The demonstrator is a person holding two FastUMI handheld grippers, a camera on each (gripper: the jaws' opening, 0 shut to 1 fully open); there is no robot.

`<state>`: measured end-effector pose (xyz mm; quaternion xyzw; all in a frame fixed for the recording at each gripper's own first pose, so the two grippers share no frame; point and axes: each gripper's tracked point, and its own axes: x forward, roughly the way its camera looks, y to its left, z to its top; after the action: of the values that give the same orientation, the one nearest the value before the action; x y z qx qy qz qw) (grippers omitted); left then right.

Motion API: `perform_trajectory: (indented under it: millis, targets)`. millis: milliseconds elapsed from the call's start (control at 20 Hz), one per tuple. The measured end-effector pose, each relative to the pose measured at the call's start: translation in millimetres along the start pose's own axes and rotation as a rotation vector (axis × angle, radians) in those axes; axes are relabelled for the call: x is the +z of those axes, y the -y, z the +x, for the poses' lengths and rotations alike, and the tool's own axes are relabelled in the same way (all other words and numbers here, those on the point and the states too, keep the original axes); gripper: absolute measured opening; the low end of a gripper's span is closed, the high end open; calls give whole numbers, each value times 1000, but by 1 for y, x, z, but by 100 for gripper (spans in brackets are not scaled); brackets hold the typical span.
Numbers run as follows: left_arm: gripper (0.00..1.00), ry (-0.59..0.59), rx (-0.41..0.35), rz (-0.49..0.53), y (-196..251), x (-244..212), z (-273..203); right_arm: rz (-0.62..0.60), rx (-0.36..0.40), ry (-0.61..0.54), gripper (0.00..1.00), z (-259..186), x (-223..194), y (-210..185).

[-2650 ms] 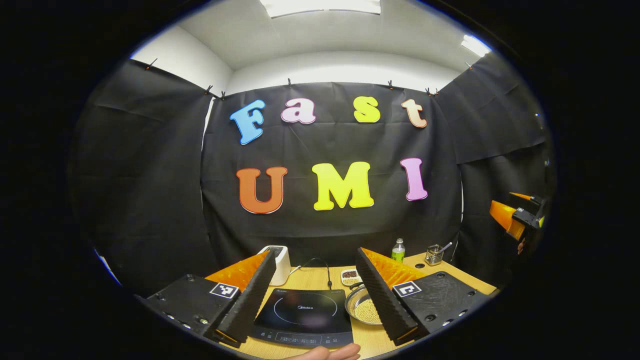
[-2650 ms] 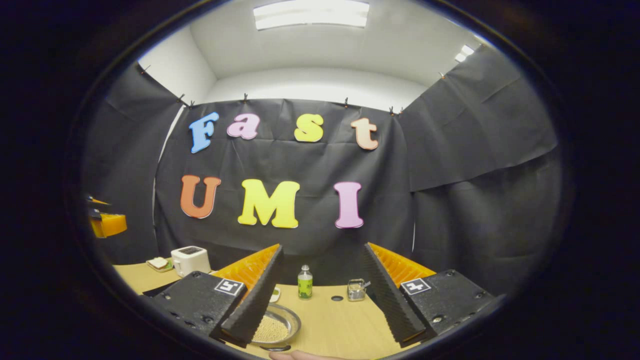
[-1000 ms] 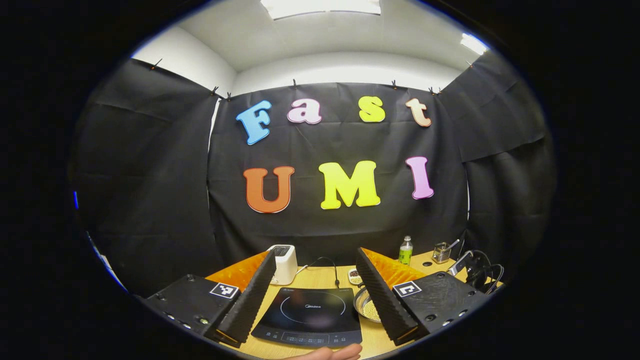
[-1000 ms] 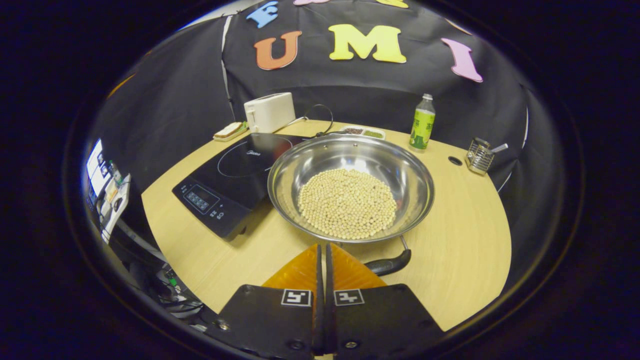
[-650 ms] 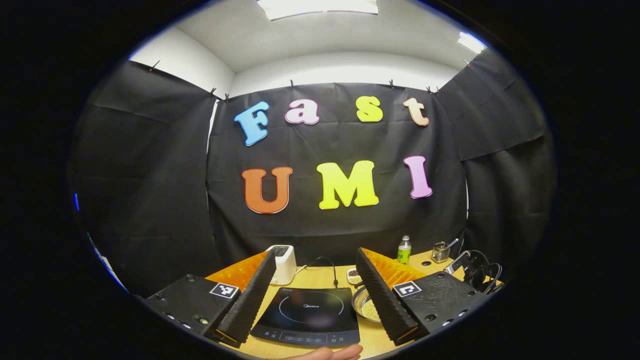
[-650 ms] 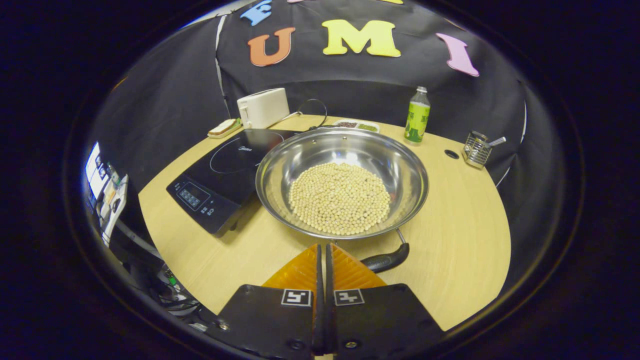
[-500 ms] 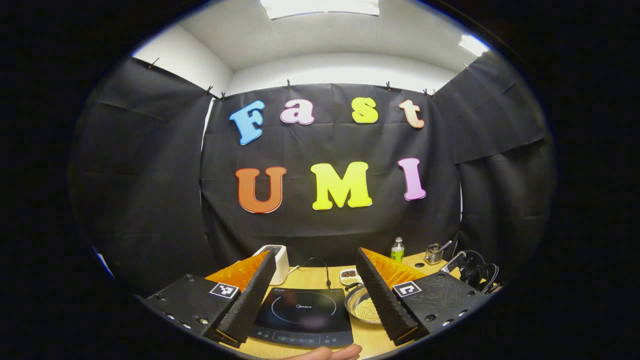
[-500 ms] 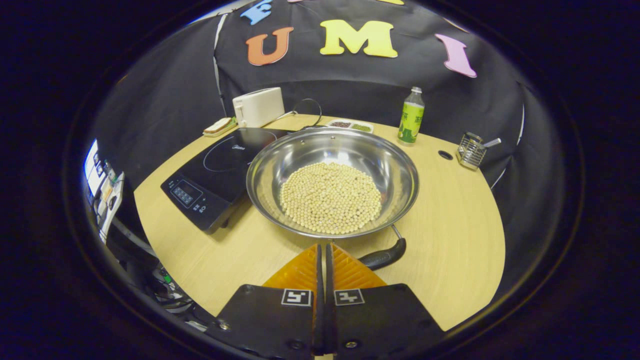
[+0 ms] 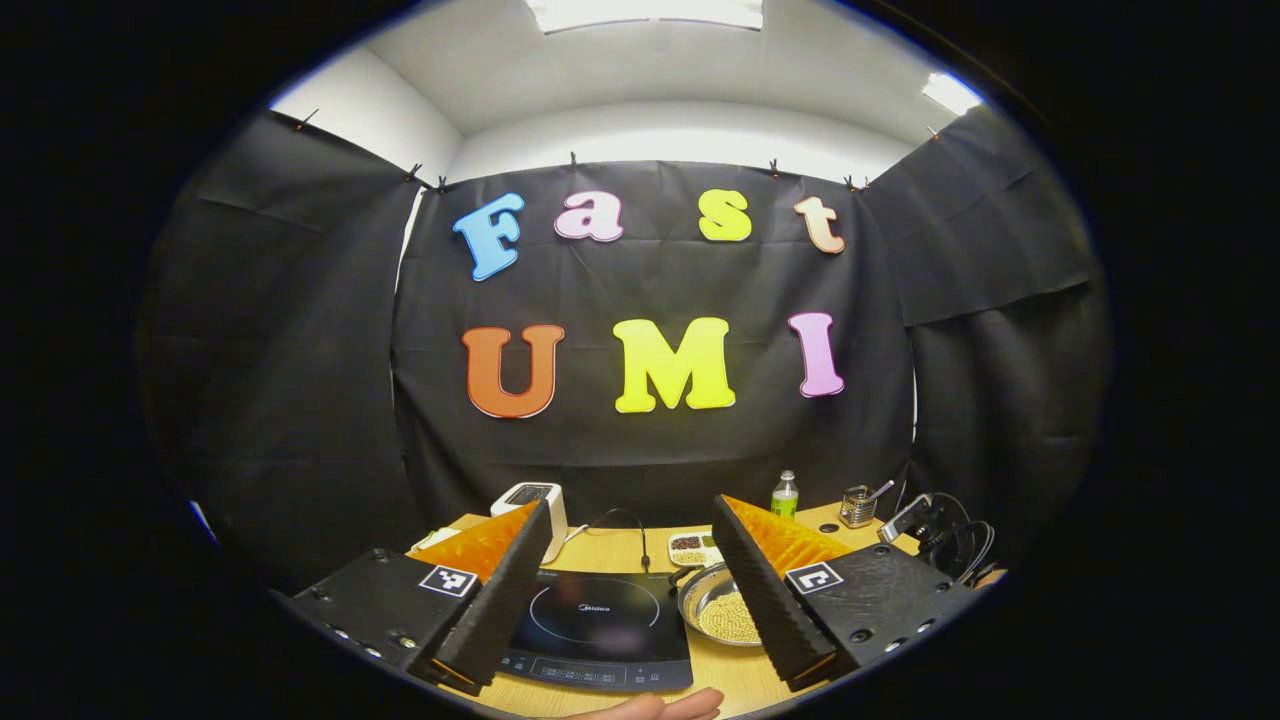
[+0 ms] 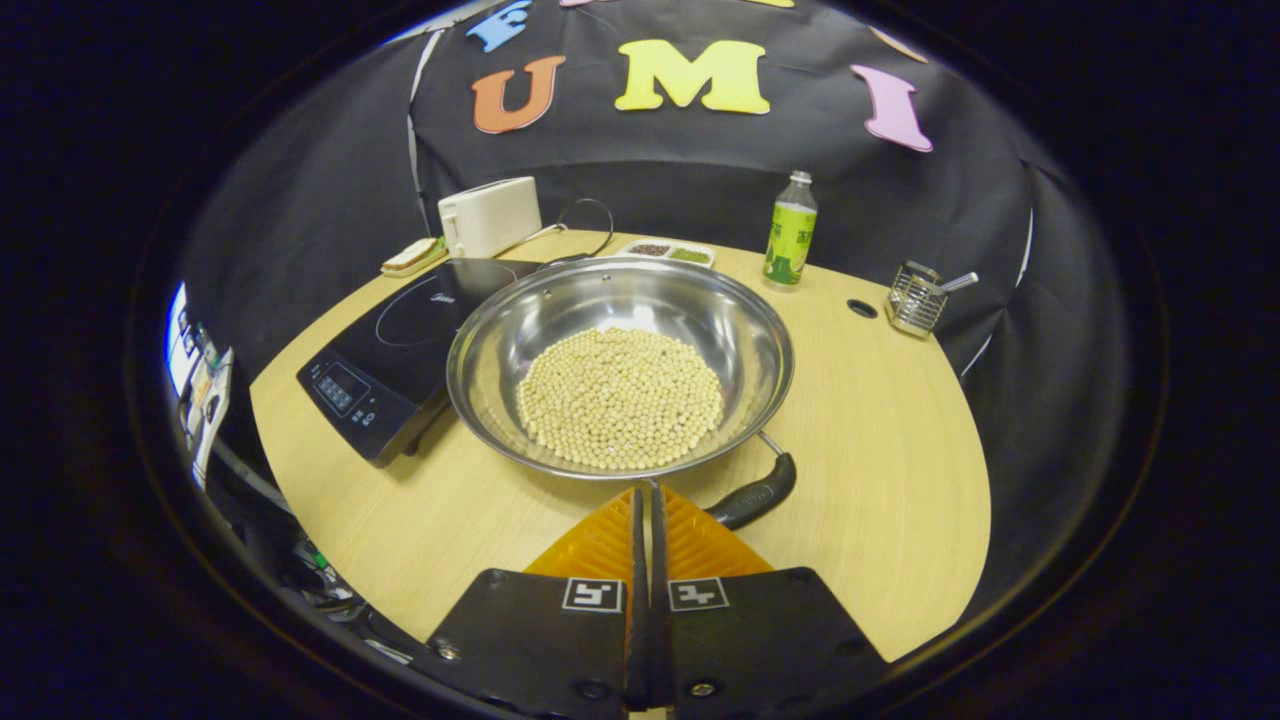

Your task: First push the handle of the pot to place it horizontally, then grasp the pot with both hands and set it on the induction cooktop.

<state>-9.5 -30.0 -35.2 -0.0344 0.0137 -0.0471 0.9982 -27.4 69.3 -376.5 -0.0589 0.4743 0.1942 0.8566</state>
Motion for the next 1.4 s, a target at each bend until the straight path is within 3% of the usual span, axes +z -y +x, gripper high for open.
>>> perform_trajectory:
  millis: [300,500,900,1400]
  targets:
    - [96,-10,-28,-17,0,-1,-2,-2,-50,-17,4,5,2,23]
    - [96,-4,-6,-37,-14,3,0,8,-76,-30,4,13,6,43]
    - [94,5,-42,-77,-11,2,-2,81,-124,-24,4,26,21,76]
    - [95,-18,-33,-66,-6,-1,21,156,-91,15,4,38,38,99]
